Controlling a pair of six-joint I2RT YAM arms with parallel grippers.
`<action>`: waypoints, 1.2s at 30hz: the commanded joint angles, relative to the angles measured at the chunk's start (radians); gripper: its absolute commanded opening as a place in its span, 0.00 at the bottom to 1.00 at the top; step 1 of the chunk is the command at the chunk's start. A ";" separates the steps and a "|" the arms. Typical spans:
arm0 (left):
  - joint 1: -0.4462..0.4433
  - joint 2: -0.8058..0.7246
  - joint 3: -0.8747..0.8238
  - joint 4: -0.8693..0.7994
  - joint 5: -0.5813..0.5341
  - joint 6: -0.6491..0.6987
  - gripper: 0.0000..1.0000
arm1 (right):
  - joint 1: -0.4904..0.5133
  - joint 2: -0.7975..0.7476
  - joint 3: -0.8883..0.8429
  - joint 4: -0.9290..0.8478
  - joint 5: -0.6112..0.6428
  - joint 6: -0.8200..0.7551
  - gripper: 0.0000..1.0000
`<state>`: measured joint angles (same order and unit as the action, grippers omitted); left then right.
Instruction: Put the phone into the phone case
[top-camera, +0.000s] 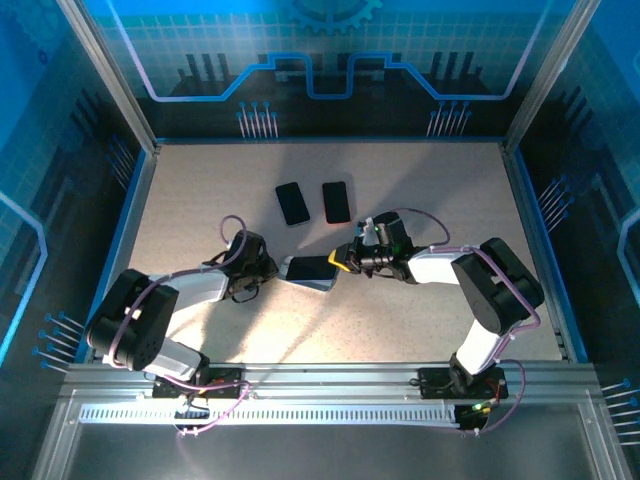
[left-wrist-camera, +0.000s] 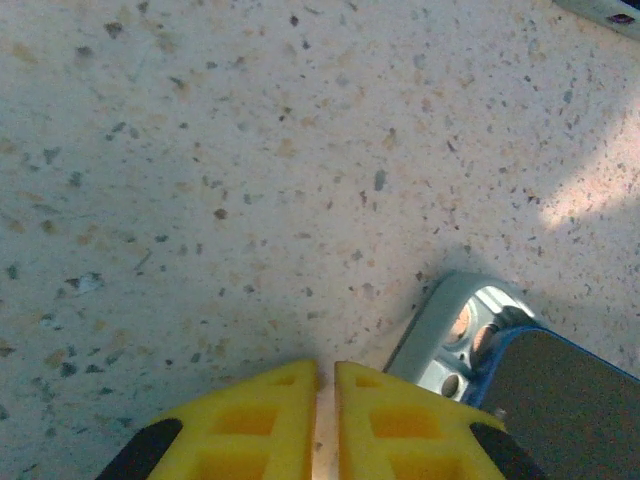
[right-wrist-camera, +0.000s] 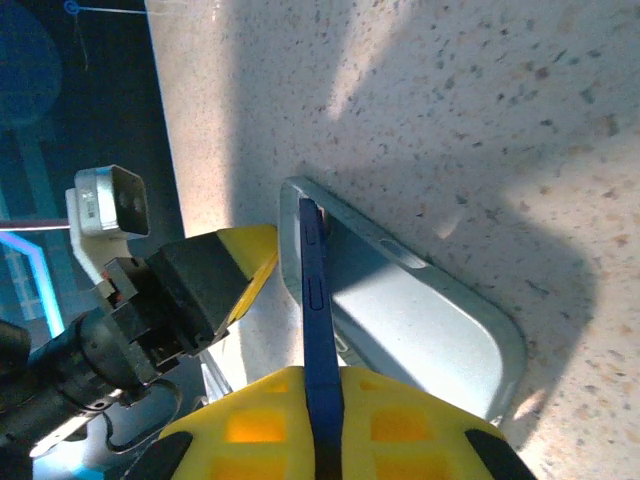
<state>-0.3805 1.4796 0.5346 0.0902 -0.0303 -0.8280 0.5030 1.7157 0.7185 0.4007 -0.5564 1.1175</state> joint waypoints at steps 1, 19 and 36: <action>-0.026 0.035 0.024 0.013 0.012 0.016 0.13 | 0.000 0.013 0.001 -0.045 0.019 -0.036 0.00; -0.074 0.053 0.010 0.075 0.028 -0.035 0.13 | 0.014 0.054 0.039 -0.086 0.050 -0.067 0.00; -0.099 0.013 0.018 0.053 -0.013 -0.057 0.14 | 0.035 0.112 0.093 -0.121 0.057 -0.113 0.00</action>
<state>-0.4564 1.5063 0.5415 0.1406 -0.0784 -0.8780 0.5083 1.7847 0.7994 0.3576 -0.5457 1.0431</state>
